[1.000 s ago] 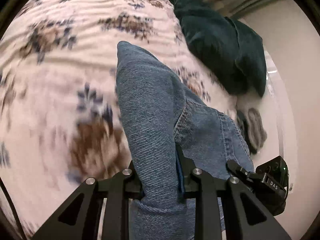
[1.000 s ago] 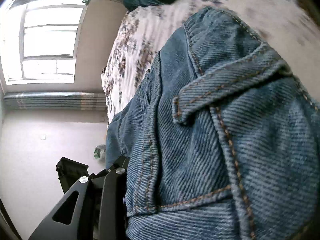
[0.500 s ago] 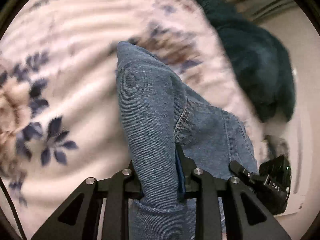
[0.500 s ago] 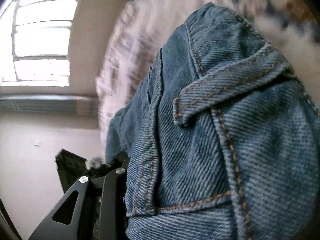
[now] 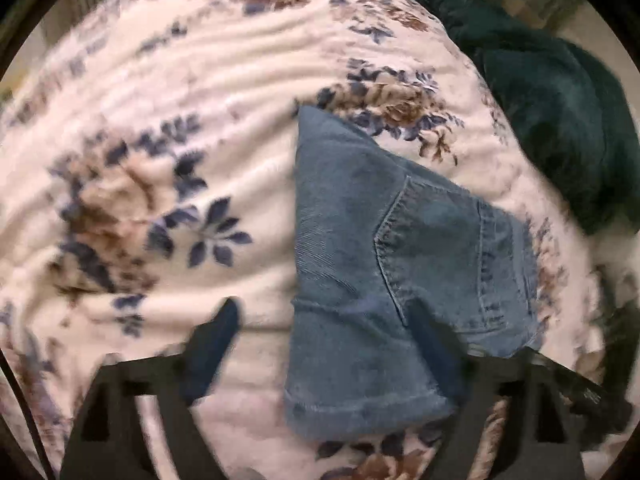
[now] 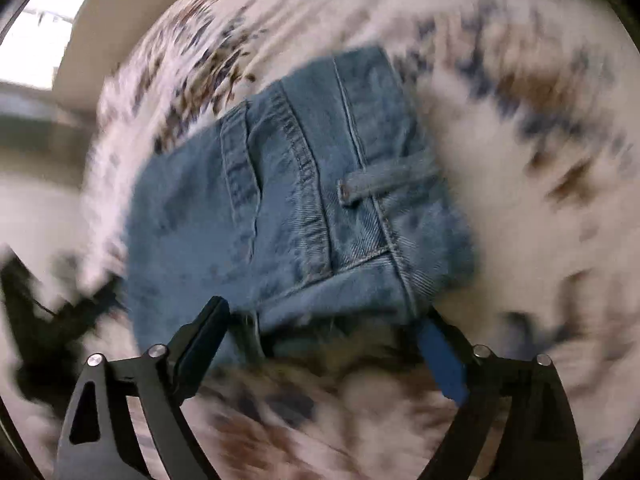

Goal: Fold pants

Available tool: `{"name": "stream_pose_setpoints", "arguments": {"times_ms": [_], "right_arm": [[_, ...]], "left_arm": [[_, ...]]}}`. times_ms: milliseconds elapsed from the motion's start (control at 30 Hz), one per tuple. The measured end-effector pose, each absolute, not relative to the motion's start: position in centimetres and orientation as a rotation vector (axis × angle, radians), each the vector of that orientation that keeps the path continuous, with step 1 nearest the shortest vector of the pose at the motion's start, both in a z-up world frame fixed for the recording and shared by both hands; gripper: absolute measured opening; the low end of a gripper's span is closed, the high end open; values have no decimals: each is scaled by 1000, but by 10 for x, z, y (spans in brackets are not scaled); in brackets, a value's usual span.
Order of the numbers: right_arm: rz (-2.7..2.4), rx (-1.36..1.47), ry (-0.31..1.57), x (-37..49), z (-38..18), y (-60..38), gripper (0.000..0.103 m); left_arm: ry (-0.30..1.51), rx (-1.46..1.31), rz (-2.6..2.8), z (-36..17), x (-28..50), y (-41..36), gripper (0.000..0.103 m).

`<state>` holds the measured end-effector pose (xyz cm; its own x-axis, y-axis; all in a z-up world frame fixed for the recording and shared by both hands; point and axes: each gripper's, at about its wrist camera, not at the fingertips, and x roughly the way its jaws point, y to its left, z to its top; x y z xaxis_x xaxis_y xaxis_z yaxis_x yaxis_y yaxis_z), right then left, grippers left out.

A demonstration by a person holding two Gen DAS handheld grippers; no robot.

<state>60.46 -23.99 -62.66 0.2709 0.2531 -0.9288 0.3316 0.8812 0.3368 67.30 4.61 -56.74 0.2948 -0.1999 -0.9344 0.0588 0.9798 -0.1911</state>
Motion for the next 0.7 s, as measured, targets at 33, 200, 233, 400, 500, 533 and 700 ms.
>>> {"name": "stream_pose_setpoints", "arguments": {"times_ms": [33,200,233,400,500,533,700], "right_arm": [[-80,459,1313,605,-617,-236,93],[-158,233,1258,596,-567,-225,94],[-169,224,1257,599,-561,-226,94],[-195,178,1231,585,-517,-231,95],[-184,173,1218,572,-494,-233,95],[-180,168,1217,570,-490,-233,95],[-165,170,1215,555,-459,-239,96]], "left_arm": [[1253,-63,-142,-562,669,37,101],[1241,25,-113,-540,652,17,101],[1239,32,-108,-534,648,14,101],[1213,55,-85,-501,630,2,101],[1195,66,-73,-481,618,-6,101],[1190,69,-69,-474,614,-9,101],[1170,65,-64,-441,592,-19,101]]}}
